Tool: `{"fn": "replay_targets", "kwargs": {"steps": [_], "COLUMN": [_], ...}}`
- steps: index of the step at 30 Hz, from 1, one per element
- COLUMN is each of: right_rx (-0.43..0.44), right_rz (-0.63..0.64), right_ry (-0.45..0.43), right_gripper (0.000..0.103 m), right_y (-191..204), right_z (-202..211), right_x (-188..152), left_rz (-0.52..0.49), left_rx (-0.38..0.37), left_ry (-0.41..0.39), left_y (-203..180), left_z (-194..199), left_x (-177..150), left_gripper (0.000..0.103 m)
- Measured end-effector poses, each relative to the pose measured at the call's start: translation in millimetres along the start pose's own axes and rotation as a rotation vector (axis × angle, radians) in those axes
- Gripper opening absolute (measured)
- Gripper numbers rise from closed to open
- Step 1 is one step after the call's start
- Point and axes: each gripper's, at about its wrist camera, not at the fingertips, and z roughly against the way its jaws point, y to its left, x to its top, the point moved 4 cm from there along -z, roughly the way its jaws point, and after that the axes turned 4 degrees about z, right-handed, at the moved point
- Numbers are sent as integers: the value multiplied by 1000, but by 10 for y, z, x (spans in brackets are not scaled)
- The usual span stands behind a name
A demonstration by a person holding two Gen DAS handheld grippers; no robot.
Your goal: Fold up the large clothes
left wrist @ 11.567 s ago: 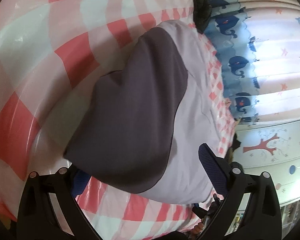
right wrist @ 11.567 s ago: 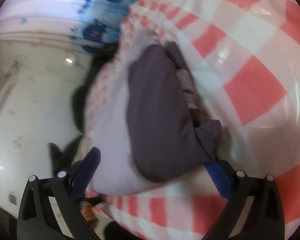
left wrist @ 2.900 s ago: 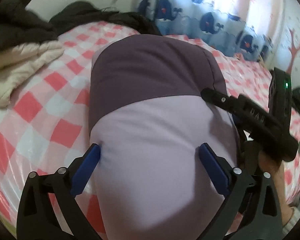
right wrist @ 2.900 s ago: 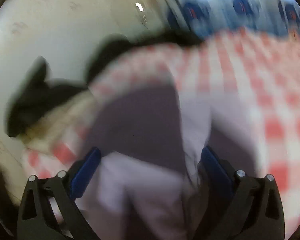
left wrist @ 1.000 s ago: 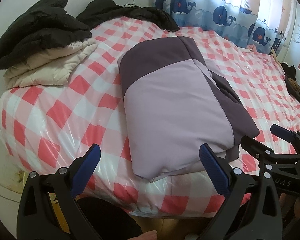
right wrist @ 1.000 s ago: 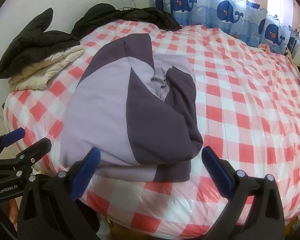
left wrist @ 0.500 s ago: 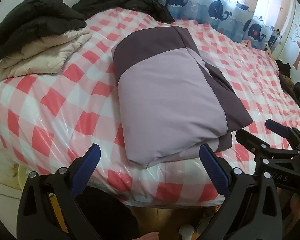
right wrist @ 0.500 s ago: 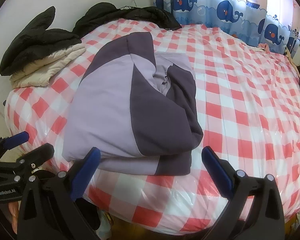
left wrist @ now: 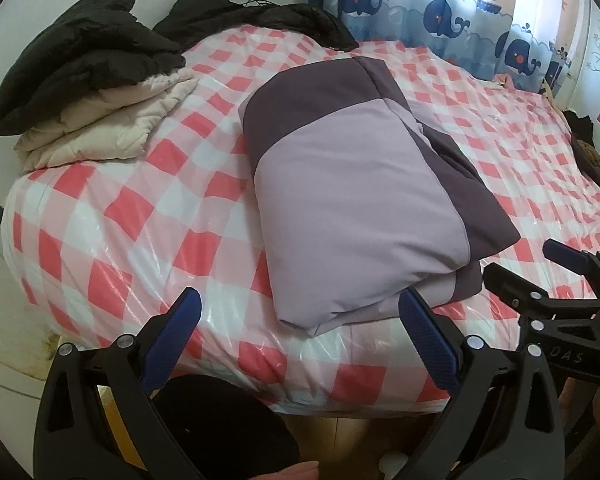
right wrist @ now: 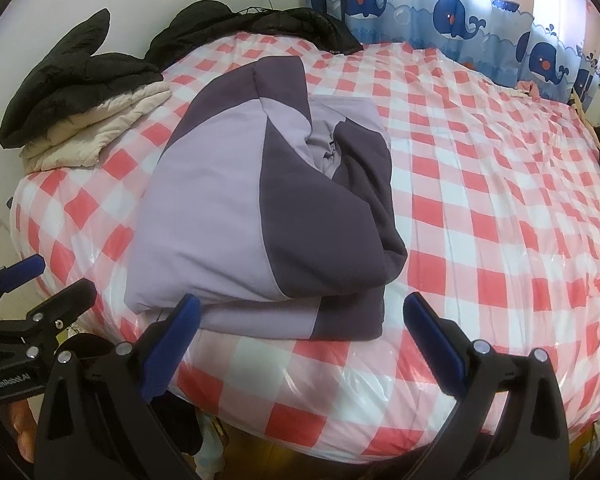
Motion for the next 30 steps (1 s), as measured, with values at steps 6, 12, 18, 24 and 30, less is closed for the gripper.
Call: {"fn": "replay_targets", "kwargs": {"steps": [6,12,18,24,30], "right_rx": [9,8,10,17,20], "right_rz": [5,4,3,6,7], "right_ry": [7,10,13,20,22], "right_gripper": [98,98,98,98,98], "right_y": [19,27,32,19,21], "right_z": [-14,-18,-29,-78,-88], "right_x": [-16,-22,-31,-80,-92], "left_rz": [3,3,3,4,58], "left_rx": [-1,-4,-3,-2,-86], "left_ry": [5,7,9,8,36], "left_y": [-12,-27,-32,-33,-50], "left_z": [-8,-17,-16,-13,-49], "left_x": [-13,-29,-28,-25,-60], "left_gripper": [95,95,95,95,95]}}
